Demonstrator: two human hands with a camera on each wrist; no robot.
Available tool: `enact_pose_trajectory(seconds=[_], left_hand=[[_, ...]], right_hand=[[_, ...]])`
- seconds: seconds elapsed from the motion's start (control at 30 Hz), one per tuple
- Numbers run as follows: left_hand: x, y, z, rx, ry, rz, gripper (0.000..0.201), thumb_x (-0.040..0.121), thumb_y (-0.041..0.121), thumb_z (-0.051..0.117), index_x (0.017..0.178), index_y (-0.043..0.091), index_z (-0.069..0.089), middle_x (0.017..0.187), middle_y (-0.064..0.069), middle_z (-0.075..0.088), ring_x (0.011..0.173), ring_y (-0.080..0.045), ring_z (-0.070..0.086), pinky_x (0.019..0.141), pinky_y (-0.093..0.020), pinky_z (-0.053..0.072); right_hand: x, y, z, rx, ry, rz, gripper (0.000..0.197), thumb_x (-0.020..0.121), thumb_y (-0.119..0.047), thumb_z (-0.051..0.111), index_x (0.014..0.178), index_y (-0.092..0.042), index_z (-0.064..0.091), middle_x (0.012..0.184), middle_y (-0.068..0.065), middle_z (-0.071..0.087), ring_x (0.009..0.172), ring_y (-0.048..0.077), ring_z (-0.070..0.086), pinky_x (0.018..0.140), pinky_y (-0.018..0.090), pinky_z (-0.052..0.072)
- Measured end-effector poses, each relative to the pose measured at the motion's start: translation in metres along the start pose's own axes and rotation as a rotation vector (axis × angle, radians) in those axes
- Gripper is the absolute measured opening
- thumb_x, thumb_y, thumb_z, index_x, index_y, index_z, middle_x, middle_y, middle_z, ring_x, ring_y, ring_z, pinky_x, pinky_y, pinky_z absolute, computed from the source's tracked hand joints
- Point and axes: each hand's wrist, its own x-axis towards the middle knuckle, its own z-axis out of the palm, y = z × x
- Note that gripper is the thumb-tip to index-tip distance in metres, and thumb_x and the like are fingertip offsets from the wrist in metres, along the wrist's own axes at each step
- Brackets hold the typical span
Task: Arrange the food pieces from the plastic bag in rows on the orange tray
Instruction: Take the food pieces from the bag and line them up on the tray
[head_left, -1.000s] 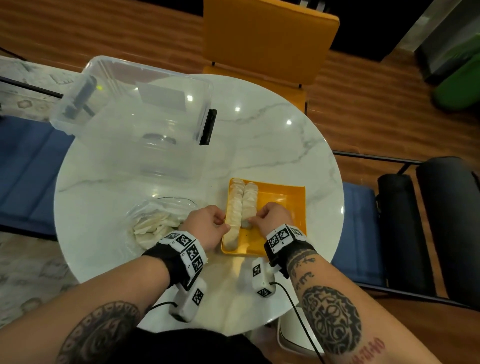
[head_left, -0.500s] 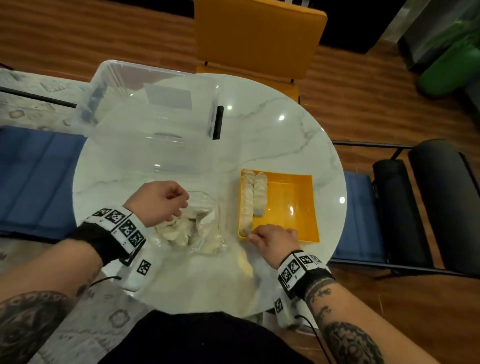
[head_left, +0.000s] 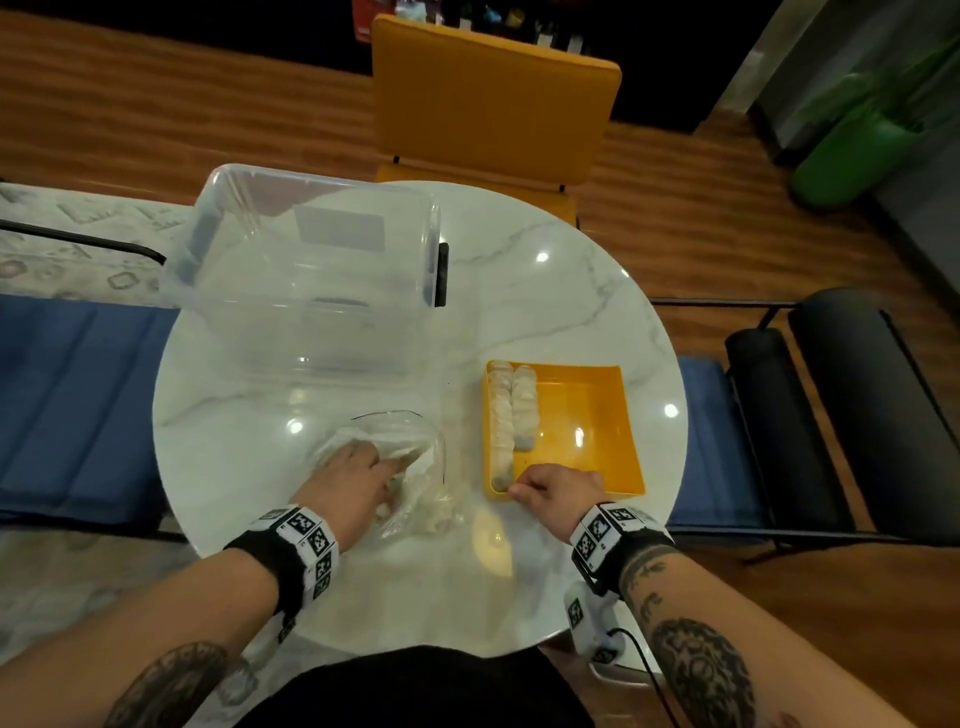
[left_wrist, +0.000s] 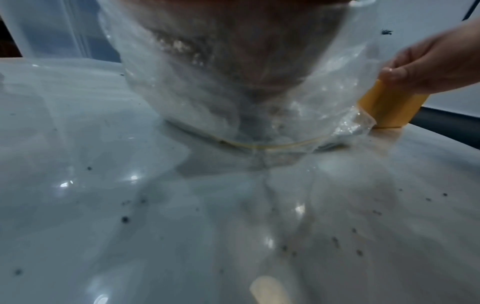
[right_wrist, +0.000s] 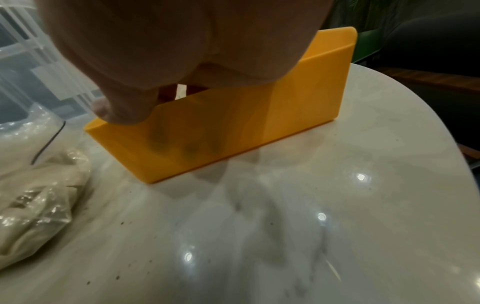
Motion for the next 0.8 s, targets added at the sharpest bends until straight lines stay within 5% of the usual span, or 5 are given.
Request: enact_pose_trajectory(seconds=[0.13,0.3,0.53,0.63,0.8], left_hand=[[0.001,-0.001,-0.011,-0.234,0.123,-0.042,0.024,0.100,0.035,0.048,0.112,0.021,0.063,0.100,0.005,0.054,0.103,-0.020,0.052,0.092,-0.031,0.042],[-0.004,0.007,-0.023,-0.466,0.209,-0.130,0.018,0.098,0.028,0.051,0.081,0.026,0.050,0.083,0.008,0.053,0.080,-0.015,0.052,0.074,-0.034,0.042],[-0.004,0.015,-0.038,-0.910,0.359,-0.447,0.027,0.101,0.014,0.049,0.105,0.039,0.058,0.105,0.004,0.066,0.094,-0.017,0.061,0.078,-0.025,0.043],[-0.004,0.020,-0.047,-1.304,0.441,-0.535,0.025,0.103,0.012,0.045,0.109,0.027,0.064,0.114,-0.008,0.060,0.090,-0.020,0.063,0.074,-0.031,0.058],[-0.012,0.032,-0.069,-2.006,0.359,-0.564,0.027,0.104,0.010,0.038,0.112,0.017,0.062,0.091,-0.016,0.062,0.076,-0.033,0.072,0.063,-0.041,0.062]], right_hand=[[0.003,0.003,0.001,0.016,-0.003,-0.011,0.036,0.096,-0.060,0.040,0.105,-0.036,0.066,0.101,-0.011,0.069,0.103,0.015,0.061,0.101,0.039,0.027],[0.008,0.007,0.004,0.050,-0.017,-0.030,0.033,0.096,-0.059,0.042,0.103,-0.037,0.066,0.099,-0.011,0.069,0.103,0.016,0.060,0.097,0.038,0.027],[0.013,0.013,0.003,0.091,-0.079,-0.066,0.035,0.095,-0.059,0.042,0.105,-0.035,0.065,0.103,-0.009,0.068,0.106,0.020,0.058,0.095,0.041,0.027],[0.015,0.014,0.002,0.071,-0.089,-0.082,0.037,0.095,-0.060,0.041,0.107,-0.033,0.064,0.105,-0.008,0.068,0.106,0.021,0.059,0.098,0.043,0.030],[0.011,0.014,0.002,0.049,-0.083,-0.094,0.032,0.096,-0.058,0.040,0.101,-0.036,0.062,0.103,-0.007,0.068,0.105,0.022,0.059,0.094,0.042,0.029]])
